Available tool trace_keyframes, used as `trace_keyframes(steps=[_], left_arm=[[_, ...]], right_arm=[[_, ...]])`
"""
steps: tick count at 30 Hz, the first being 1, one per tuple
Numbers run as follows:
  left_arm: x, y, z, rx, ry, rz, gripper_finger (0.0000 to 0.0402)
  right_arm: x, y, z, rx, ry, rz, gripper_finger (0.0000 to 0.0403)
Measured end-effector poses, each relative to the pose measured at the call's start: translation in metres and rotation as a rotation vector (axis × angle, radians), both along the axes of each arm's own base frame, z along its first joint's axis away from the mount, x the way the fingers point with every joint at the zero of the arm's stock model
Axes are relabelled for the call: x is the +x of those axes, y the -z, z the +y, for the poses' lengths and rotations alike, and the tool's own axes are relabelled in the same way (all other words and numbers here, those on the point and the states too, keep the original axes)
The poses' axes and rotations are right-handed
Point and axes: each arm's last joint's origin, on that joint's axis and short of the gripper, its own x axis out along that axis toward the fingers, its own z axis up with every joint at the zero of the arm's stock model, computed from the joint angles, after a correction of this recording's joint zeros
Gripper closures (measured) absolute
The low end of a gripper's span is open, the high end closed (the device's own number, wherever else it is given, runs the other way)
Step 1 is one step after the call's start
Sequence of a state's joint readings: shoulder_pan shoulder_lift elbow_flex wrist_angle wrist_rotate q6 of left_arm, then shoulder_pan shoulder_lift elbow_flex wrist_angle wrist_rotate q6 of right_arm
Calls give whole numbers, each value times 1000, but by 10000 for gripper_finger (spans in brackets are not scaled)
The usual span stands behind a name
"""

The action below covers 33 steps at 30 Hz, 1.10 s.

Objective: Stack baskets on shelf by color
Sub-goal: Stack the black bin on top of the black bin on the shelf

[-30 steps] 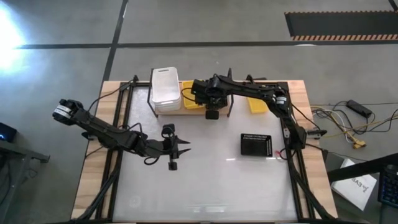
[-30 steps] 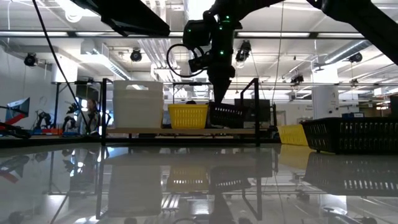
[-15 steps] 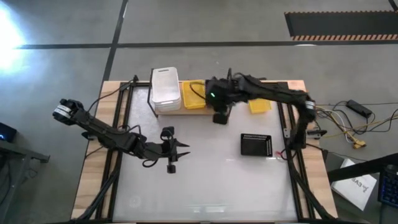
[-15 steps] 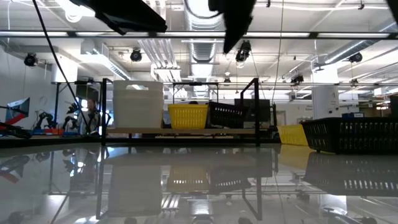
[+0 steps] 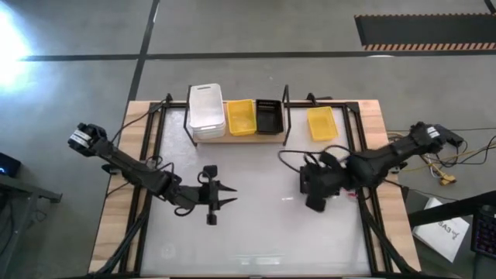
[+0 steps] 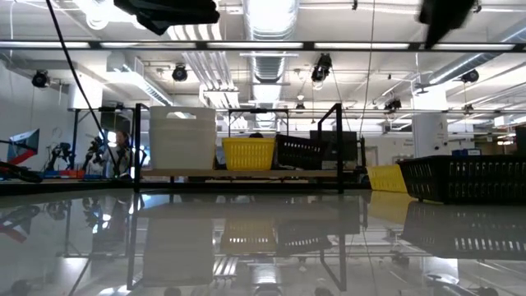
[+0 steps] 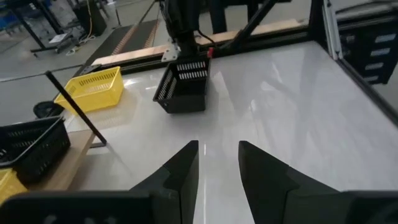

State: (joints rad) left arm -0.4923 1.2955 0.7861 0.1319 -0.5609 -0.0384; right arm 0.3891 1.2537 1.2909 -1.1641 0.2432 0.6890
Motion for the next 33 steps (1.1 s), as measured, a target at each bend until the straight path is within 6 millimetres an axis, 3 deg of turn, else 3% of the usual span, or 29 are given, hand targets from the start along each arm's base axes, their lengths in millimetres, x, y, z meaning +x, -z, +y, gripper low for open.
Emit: trace_keyframes(steps=[7,13,17,23,27,33], left_arm=[[23,11,-12,34,7,16,304],[43,23,-23,59,9,63,304],[51,25,-28,61,13,72,304],[53,22,-29,57,15,64,304],[52,19,-29,51,16,54,304],[51,21,-29,52,17,61,304]], right_arm=[[-46,35,17,47,109,56,350],[-52,50,11,-49,33,81,351],[-46,54,9,-189,16,11,351],[-20,56,18,-169,21,-88,351],[4,56,17,-119,210,-93,351],[38,73,9,-155,377,36,345]])
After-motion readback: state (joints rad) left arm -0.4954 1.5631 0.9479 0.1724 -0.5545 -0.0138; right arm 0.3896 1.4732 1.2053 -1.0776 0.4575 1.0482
